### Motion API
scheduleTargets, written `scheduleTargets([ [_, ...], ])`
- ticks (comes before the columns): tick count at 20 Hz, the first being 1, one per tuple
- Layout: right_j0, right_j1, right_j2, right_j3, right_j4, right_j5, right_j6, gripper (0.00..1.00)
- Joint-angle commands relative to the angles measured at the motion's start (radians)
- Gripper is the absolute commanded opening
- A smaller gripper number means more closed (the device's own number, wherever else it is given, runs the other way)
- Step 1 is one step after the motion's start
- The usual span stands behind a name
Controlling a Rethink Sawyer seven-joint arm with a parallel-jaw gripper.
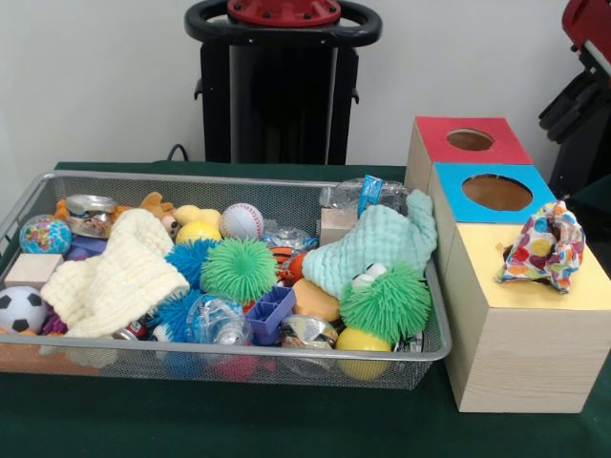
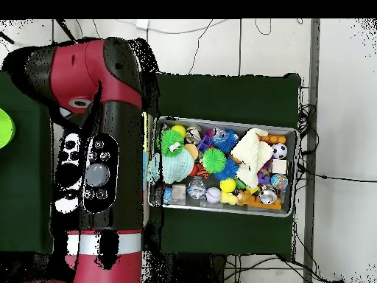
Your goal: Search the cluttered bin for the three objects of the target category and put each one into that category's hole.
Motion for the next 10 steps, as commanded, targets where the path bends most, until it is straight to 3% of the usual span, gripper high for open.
scheduleTargets([
  [1, -0.015, 0.03, 0.097, 0.108, 0.009, -0.082, 0.043, 0.0],
  [10, -0.011, 0.062, 0.09, 0.061, 0.015, -0.059, 0.084, 0.0],
])
